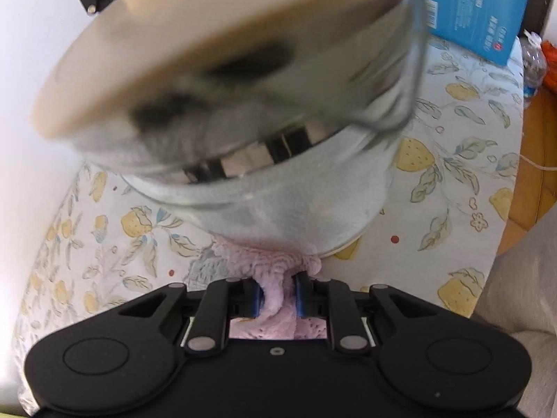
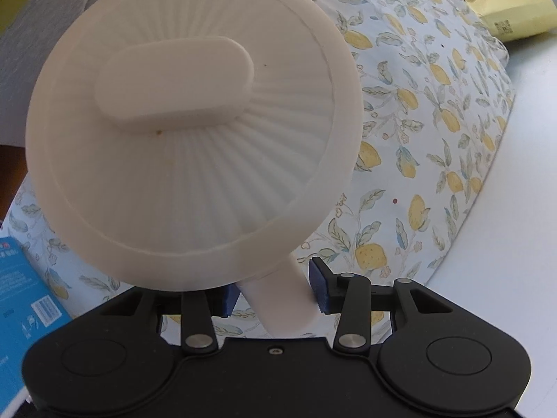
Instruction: Clean container
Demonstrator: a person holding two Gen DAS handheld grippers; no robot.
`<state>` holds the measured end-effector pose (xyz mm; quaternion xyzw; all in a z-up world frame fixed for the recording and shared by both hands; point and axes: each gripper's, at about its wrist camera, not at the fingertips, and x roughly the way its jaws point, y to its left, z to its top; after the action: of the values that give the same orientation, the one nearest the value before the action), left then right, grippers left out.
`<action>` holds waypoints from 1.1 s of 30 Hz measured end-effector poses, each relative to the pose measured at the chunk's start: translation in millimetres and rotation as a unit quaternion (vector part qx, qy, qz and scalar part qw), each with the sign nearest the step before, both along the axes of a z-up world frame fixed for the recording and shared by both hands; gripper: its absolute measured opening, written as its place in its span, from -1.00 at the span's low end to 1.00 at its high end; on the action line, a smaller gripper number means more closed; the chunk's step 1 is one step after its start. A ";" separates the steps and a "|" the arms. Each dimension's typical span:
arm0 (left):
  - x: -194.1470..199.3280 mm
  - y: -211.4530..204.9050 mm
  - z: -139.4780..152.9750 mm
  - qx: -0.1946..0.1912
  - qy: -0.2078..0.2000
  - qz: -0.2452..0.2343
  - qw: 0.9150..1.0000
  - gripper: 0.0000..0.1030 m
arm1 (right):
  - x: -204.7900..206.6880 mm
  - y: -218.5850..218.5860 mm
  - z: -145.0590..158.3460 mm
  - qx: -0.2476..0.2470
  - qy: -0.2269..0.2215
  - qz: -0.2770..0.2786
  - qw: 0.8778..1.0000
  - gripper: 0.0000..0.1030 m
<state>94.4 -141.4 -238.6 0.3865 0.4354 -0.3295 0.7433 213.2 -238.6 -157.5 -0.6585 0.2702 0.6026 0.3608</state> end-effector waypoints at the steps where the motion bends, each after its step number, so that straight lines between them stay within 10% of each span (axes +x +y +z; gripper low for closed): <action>1: -1.8 0.6 5.7 -0.004 0.000 -0.002 1.000 -0.67 | 1.0 0.9 -2.7 0.001 -0.001 -0.003 1.000 -0.06; 18: -27.1 11.3 97.0 -0.075 -0.035 0.006 0.997 -0.67 | 10.4 13.5 -10.5 0.032 -0.015 -0.090 0.995 -0.01; 33: -22.7 -6.1 58.9 -0.023 -0.027 -0.001 0.999 -0.67 | 8.8 19.1 -14.2 0.022 -0.013 -0.134 0.991 0.00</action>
<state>71.6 -147.5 -179.7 0.3787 0.4070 -0.3297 0.7631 222.0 -219.4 -171.7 -0.6162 0.3378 0.5462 0.4559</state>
